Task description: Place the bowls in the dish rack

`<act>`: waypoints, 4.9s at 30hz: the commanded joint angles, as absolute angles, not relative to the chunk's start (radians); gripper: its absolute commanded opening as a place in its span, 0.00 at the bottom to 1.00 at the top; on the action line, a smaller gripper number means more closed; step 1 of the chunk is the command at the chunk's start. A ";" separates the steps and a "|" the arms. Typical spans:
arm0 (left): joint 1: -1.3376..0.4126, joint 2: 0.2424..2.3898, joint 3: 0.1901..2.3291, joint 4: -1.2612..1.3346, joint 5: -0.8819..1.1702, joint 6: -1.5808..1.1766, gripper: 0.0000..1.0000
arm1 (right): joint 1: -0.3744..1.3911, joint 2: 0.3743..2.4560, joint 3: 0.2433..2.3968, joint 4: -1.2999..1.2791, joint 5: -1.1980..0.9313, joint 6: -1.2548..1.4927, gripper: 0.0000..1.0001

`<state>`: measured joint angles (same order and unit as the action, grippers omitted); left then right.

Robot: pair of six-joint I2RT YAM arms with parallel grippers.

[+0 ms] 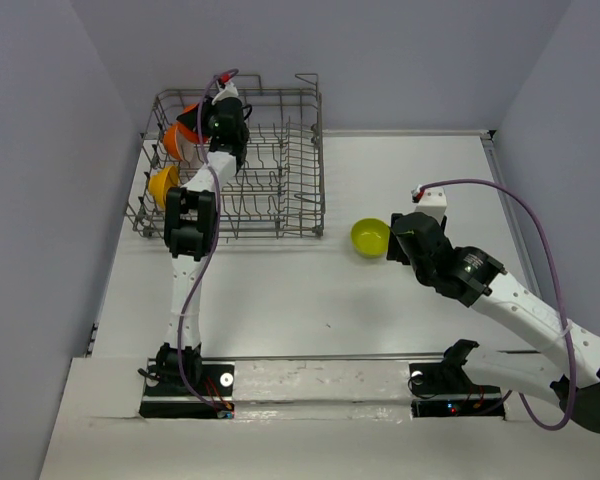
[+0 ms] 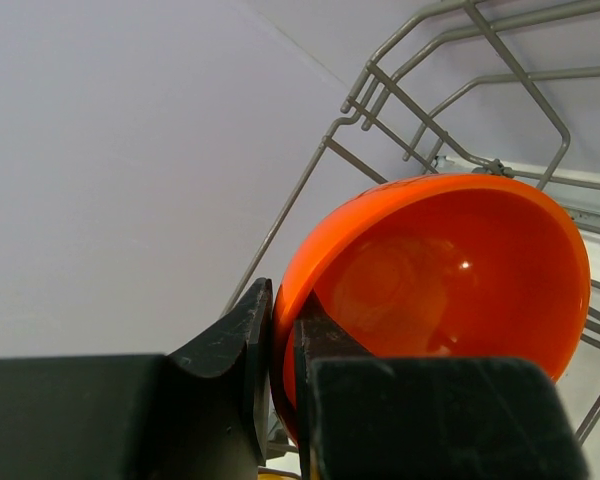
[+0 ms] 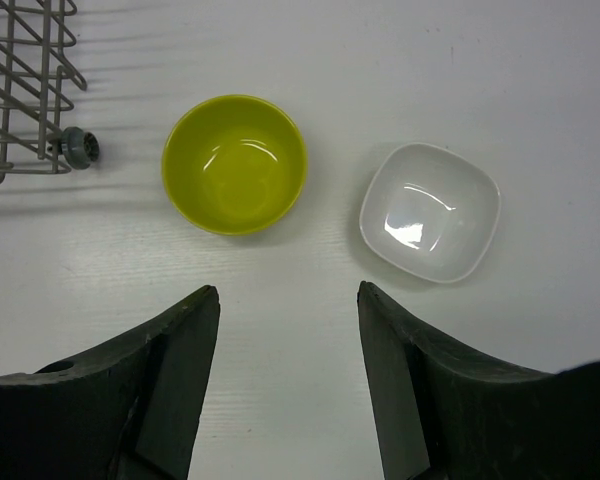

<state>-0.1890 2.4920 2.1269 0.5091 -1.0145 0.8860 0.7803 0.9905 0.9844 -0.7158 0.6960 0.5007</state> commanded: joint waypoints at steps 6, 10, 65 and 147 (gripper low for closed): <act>-0.209 2.487 2.112 0.615 -1.023 0.923 0.00 | 0.781 0.974 0.989 -0.672 0.707 0.499 0.63; -0.219 2.491 2.105 0.630 -1.023 0.940 0.00 | 0.781 0.971 0.988 -0.672 0.709 0.497 0.63; -0.271 2.392 1.980 0.646 -1.009 0.985 0.83 | 0.781 0.943 0.983 -0.676 0.700 0.505 0.63; -0.666 1.123 1.396 -0.170 -0.374 -0.068 0.82 | 0.439 1.598 1.060 -0.437 0.433 0.620 0.48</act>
<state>-0.6659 1.1305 1.4097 -0.2195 -0.3809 -0.0589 0.4507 1.5791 1.0508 -0.5007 0.4480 0.6106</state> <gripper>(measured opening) 0.819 0.478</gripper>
